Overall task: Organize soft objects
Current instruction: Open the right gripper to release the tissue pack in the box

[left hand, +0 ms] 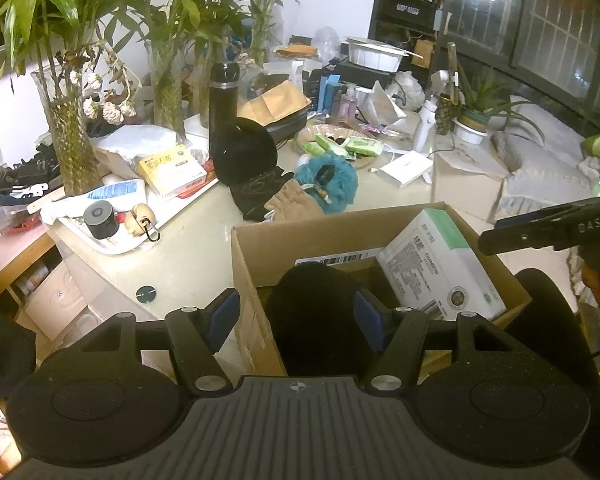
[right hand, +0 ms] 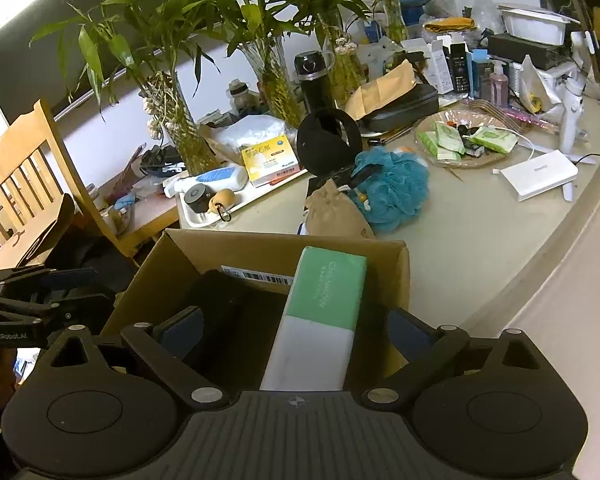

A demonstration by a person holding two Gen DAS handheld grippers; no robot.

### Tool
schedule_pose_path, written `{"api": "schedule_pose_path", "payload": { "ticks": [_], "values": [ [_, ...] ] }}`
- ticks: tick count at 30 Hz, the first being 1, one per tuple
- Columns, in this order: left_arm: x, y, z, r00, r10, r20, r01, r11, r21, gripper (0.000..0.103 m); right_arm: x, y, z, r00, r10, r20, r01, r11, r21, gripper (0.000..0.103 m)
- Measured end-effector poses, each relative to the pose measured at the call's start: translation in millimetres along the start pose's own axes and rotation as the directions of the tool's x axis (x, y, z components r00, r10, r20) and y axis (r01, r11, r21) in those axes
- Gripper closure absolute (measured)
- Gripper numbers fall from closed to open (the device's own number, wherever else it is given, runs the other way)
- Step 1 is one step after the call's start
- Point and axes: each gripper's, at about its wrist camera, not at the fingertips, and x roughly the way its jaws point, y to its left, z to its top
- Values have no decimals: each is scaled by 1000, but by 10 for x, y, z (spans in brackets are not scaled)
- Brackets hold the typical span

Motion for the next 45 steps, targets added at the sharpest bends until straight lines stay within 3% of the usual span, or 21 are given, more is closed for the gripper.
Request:
{"api": "schedule_pose_path", "payload": {
  "ticks": [7, 13, 15, 18, 24, 32, 41, 43, 45],
  "values": [
    [-12, 6, 6, 1000, 8, -1, -8, 1000, -3, 41, 303, -54, 166, 998, -45, -33, 45, 999, -14, 14],
    [-52, 23, -2, 1000, 16, 4, -16, 1000, -8, 41, 683, -137, 268, 990, -100, -97, 101, 995, 2, 31],
    [-63, 39, -9, 1000, 21, 4, -21, 1000, -12, 41, 758, -115, 272, 986, -125, -108, 124, 992, -17, 48],
    [-80, 56, -7, 1000, 28, 3, -27, 999, -18, 41, 753, -91, 281, 984, -129, -120, 130, 991, 2, 51],
    [-76, 76, -2, 1000, 30, 3, -30, 999, -17, 41, 487, 30, 222, 989, -115, -94, 115, 993, -8, 53],
    [-18, 47, 13, 1000, 31, -1, -31, 999, -15, 41, 82, 51, 305, 995, -98, 27, 98, 995, 4, 54],
    [-24, 22, -5, 1000, 27, -5, -27, 1000, -11, 41, -109, 51, 326, 973, -128, 190, 127, 992, 18, 54],
    [-24, 30, -1, 1000, 30, -7, -31, 999, -14, 41, -76, 62, 323, 970, -154, 190, 156, 988, 1, 53],
    [-38, 41, 3, 1000, 29, -4, -29, 999, -18, 41, 11, 66, 316, 978, -157, 139, 161, 987, -18, 52]
  ]
}}
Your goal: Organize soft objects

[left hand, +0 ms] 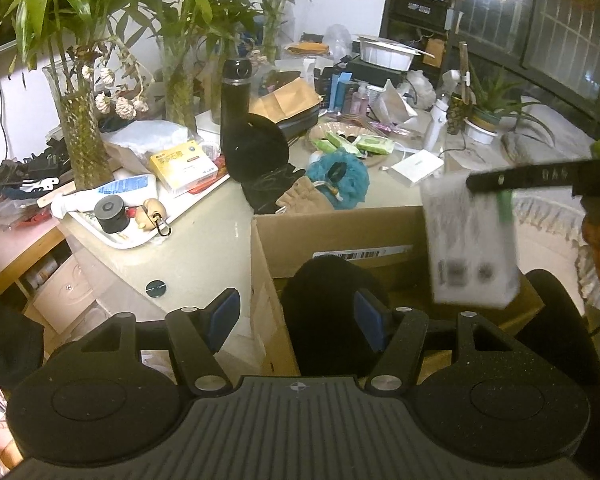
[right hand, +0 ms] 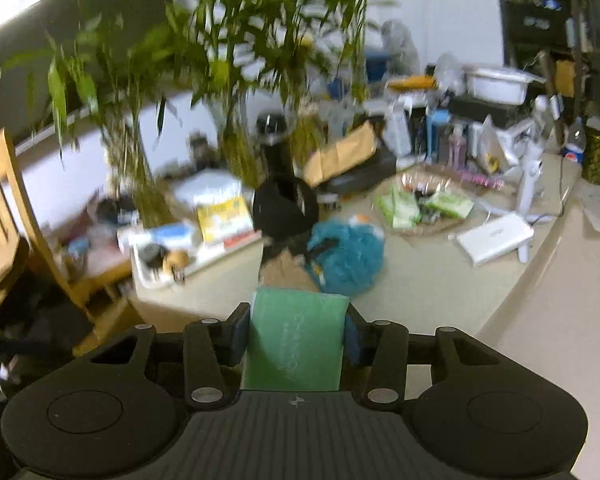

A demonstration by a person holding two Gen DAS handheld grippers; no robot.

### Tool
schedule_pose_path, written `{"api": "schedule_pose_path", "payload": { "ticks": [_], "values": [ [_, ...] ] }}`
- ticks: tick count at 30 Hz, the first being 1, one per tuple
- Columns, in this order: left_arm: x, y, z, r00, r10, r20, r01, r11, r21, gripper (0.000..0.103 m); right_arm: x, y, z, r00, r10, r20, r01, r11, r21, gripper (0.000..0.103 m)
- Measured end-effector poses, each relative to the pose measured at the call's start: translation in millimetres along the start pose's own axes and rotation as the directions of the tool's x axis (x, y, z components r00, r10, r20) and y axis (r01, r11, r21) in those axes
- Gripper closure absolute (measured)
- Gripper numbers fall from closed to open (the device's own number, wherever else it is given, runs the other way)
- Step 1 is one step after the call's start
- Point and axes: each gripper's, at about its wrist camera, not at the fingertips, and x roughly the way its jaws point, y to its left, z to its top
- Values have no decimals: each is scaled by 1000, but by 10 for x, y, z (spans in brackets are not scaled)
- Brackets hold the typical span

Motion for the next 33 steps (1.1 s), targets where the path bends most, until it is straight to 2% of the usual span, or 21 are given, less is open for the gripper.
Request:
{"api": "schedule_pose_path", "payload": {
  "ticks": [2, 5, 10, 17, 24, 33],
  "values": [
    [-12, 10, 0, 1000, 3, 4, -3, 1000, -2, 41, 22, 35, -38, 1000, 19, -23, -20, 1000, -14, 52],
    [-13, 28, -2, 1000, 6, 3, -6, 1000, -7, 41, -27, 65, -56, 1000, 16, -15, -16, 999, -34, 49],
    [10, 51, 12, 1000, 13, -4, -13, 1000, -14, 41, -84, -19, -34, 1000, 24, -14, -24, 1000, -19, 33],
    [27, 103, 47, 1000, 18, -9, -19, 1000, -24, 41, -78, -217, -82, 997, 47, -62, -45, 999, 25, 0],
    [83, 185, 128, 1000, 30, -5, -30, 999, -34, 41, -13, -431, -130, 991, 37, -127, -27, 997, 76, 0],
    [200, 256, 213, 1000, 30, -7, -30, 999, -35, 41, 106, -658, -93, 991, 25, -133, -9, 993, 122, 0]
  ]
}}
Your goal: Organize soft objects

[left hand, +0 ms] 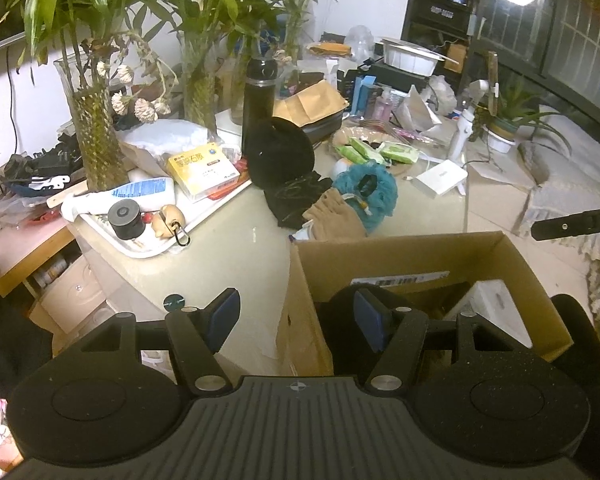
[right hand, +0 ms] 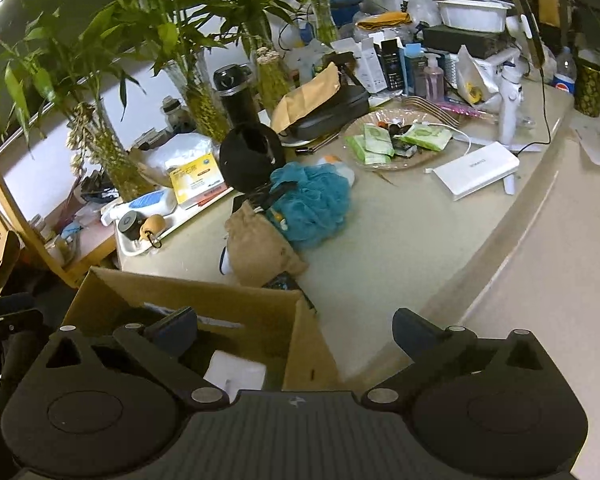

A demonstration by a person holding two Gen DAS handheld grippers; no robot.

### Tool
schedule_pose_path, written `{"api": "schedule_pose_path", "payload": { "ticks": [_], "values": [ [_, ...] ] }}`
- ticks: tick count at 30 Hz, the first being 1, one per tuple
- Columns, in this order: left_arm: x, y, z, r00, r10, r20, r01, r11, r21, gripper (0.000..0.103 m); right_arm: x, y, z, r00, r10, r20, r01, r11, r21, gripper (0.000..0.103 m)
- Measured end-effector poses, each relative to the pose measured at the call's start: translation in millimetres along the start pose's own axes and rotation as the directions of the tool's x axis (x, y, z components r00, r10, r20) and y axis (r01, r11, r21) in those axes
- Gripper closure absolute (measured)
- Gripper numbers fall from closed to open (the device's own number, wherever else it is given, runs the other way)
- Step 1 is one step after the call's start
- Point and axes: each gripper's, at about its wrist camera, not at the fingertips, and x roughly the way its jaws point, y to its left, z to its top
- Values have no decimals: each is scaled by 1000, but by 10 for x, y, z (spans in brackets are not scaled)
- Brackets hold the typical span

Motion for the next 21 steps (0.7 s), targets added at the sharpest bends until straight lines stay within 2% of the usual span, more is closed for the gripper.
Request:
{"api": "schedule_pose_path", "payload": {
  "ticks": [10, 21],
  "values": [
    [229, 83, 193, 999, -39, 14, 39, 999, 35, 41, 168, -110, 107, 1000, 3, -8, -3, 1000, 8, 0],
    [647, 230, 492, 987, -157, 22, 153, 979, 131, 41, 353, -202, 219, 1000, 14, -5, -14, 1000, -10, 0]
  ]
}}
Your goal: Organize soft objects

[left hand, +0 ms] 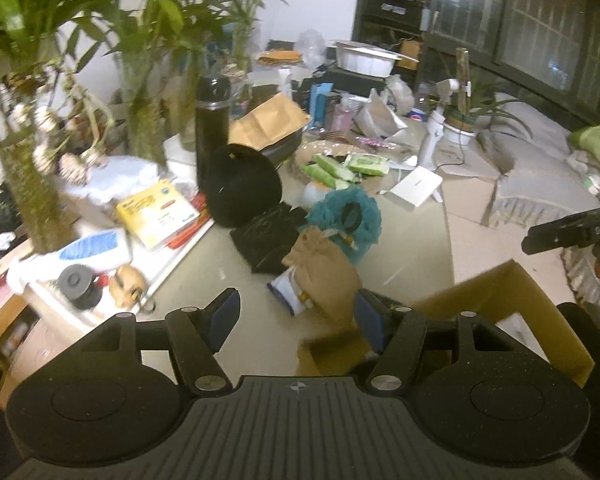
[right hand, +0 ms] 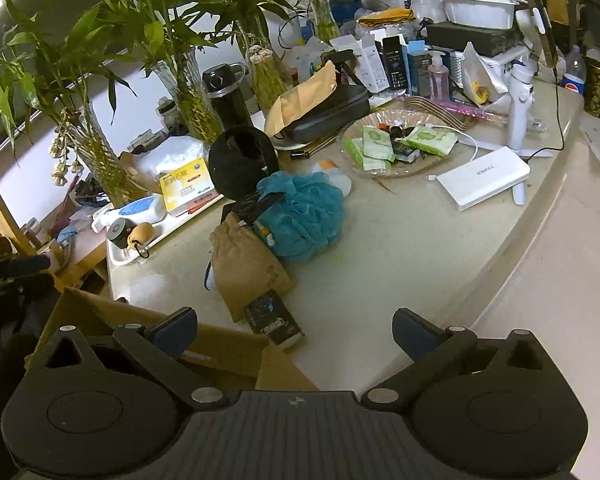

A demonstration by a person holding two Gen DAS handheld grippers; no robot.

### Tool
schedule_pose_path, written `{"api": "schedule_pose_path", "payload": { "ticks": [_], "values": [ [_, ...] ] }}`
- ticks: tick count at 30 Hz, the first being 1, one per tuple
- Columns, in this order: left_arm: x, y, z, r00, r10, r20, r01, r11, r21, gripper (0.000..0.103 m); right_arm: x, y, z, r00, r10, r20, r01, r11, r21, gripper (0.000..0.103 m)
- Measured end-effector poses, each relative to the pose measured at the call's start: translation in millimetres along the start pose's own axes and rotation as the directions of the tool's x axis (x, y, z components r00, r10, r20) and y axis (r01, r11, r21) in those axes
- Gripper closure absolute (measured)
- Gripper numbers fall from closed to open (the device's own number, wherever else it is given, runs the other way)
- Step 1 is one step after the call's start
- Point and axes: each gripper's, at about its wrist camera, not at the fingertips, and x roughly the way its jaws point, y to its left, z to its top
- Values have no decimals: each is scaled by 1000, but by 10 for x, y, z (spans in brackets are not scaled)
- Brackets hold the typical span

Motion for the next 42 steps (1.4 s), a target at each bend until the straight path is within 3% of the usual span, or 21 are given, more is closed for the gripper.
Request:
{"api": "schedule_pose_path", "payload": {
  "ticks": [10, 17, 24, 34, 39, 42],
  "values": [
    [588, 231, 361, 994, -101, -45, 104, 992, 66, 42, 300, -156, 178, 1000, -11, -18, 11, 1000, 13, 0],
    [1058, 352, 449, 975, -187, -119, 196, 978, 68, 42, 437, -127, 324, 1000, -9, -15, 9, 1000, -22, 0],
    [1548, 436, 447, 935, -297, -191, 315, 946, 72, 42, 477, -163, 320, 1000, -11, -16, 11, 1000, -25, 0],
    [2232, 518, 440, 879, -374, -297, 406, 912, 53, 48, 493, -304, 266, 999, -34, -19, 34, 999, 8, 0],
    [2469, 587, 421, 848, -418, -327, 442, 897, -1, 56, 489, -372, 249, 999, -48, -20, 49, 999, 22, 0],
    [2544, 622, 396, 832, -445, -331, 456, 889, -50, 72, 484, -410, 242, 998, -53, -21, 54, 998, 30, 0]
  ]
}}
